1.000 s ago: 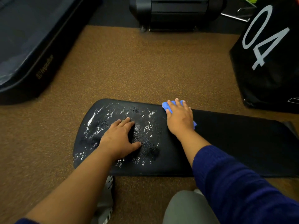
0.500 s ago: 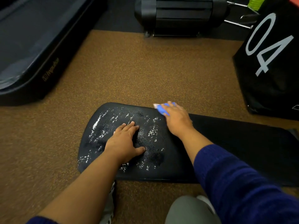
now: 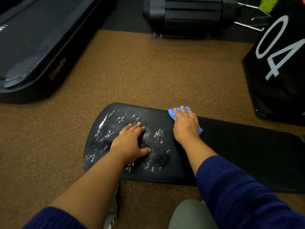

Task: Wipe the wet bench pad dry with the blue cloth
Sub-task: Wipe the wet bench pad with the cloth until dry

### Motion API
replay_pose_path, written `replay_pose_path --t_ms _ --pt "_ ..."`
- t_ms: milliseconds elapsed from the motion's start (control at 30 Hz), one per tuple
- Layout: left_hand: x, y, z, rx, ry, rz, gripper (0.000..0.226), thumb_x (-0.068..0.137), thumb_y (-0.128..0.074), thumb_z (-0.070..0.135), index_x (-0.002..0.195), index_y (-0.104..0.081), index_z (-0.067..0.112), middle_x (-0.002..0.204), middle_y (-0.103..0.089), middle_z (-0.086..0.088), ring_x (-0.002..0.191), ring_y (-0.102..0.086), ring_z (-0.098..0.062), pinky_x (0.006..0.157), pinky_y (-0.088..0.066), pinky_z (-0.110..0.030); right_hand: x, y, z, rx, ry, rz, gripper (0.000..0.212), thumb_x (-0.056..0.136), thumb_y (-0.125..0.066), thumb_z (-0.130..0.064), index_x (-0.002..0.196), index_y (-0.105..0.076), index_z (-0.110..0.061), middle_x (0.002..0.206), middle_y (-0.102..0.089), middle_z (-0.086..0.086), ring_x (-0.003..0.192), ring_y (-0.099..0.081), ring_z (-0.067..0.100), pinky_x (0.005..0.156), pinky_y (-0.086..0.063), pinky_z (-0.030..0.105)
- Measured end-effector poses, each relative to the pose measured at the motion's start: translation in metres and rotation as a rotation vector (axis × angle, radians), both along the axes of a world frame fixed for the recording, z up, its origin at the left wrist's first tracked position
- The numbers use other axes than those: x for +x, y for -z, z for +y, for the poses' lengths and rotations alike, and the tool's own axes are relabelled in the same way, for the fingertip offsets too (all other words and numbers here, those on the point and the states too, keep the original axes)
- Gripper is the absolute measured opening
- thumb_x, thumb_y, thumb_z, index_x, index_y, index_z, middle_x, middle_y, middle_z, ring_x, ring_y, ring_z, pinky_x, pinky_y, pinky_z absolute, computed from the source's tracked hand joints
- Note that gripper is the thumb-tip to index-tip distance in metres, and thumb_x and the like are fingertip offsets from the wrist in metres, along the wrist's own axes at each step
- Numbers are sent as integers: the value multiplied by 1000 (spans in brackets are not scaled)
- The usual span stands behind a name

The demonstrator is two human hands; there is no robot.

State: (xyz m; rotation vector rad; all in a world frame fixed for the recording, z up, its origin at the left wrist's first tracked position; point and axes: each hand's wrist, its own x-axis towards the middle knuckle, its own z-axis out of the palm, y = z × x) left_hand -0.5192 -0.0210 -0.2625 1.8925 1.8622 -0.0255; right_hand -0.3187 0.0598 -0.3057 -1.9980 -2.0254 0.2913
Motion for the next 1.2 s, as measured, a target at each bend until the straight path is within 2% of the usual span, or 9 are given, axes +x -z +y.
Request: replay_pose_path --t_ms 67,167,233,433,633,800,1000,1133,1200 --pt "1 0 0 4 1 2 91 73 -67 60 149 -23 33 159 -12 16 148 -6 -14 117 -20 -34 -19 -2 -7 13 -92 11 45 92 -48 -12 137 -43 -16 149 -34 10 139 -24 33 112 -19 43" --pt "1 0 0 8 0 4 91 74 -67 59 149 -24 31 159 -13 14 148 -7 -15 118 -16 -32 -16 2 -32 66 -554 76 44 81 -64 -6 125 -58 -14 135 -52 14 128 -44 37 104 -34 48" --pt "1 1 0 7 3 2 91 74 -67 59 149 -24 31 160 -13 14 148 -6 -15 118 -15 -32 10 4 -35 32 -680 57 43 83 -64 -9 124 -59 -20 136 -52 9 129 -43 33 106 -32 46" --pt "1 1 0 -12 -8 0 91 74 -67 60 149 -22 33 159 -10 17 148 -4 -13 118 -18 -35 -7 -2 -32 30 -198 68 39 92 -50 -15 131 -52 -20 146 -41 5 138 -28 31 111 -20 43" --pt "0 3 0 -5 2 -1 92 74 -67 59 149 -23 30 160 -11 14 148 -6 -15 119 -15 -33 28 4 -55 -25 -746 104 39 87 -56 -18 124 -58 -30 139 -49 -1 135 -37 23 111 -27 41" --pt "1 1 1 -32 -7 3 91 75 -67 58 150 -21 32 160 -8 16 148 -3 -14 119 -17 -38 6 0 -44 -8 -215 52 41 92 -49 -16 132 -51 -25 147 -39 2 139 -25 28 111 -17 38" --pt "-2 6 2 -21 12 -8 91 75 -67 56 150 -22 29 160 -10 12 149 -4 -16 121 -14 -35 21 -1 -82 17 -722 87 44 85 -55 -11 126 -56 -27 140 -49 2 133 -39 27 108 -25 41" --pt "-2 5 2 -34 7 -12 92 75 -68 56 150 -21 31 160 -8 13 149 -2 -16 121 -15 -37 21 10 -64 4 -332 85 41 87 -47 -16 126 -57 -24 140 -48 3 134 -36 29 111 -23 40" --pt "-3 5 2 -31 8 -12 92 75 -68 56 150 -21 30 160 -8 13 149 -2 -16 121 -14 -36 3 15 -78 20 -327 110 41 87 -44 -19 125 -58 -21 139 -50 4 133 -38 30 110 -28 43"
